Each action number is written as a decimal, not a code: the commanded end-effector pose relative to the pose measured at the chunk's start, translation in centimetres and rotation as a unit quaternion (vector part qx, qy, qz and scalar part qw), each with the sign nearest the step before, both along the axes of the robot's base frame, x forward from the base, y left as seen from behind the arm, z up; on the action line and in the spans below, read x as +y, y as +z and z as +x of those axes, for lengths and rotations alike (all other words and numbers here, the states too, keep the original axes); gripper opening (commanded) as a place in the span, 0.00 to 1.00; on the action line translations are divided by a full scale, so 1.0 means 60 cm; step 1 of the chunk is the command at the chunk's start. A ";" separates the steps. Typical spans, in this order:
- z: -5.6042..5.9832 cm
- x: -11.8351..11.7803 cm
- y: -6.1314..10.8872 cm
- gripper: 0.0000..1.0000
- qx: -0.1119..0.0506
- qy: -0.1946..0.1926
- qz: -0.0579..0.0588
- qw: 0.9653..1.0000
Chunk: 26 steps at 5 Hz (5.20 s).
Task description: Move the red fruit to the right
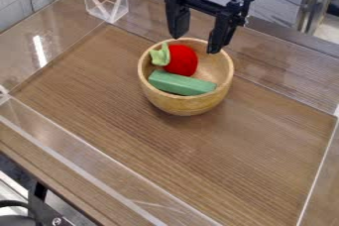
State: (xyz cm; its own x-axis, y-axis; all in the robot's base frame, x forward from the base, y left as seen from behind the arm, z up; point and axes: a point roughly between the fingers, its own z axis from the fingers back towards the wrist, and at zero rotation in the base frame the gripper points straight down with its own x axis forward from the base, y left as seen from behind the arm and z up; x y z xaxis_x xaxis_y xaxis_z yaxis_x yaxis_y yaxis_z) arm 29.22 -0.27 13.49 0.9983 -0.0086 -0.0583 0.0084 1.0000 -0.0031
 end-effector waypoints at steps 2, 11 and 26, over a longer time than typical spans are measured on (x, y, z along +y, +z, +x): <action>0.034 0.034 -0.058 1.00 0.021 0.097 0.012 0.995; 0.063 0.107 -0.119 1.00 0.056 0.099 0.031 0.993; -0.005 -0.024 0.068 0.00 -0.055 0.130 0.033 0.989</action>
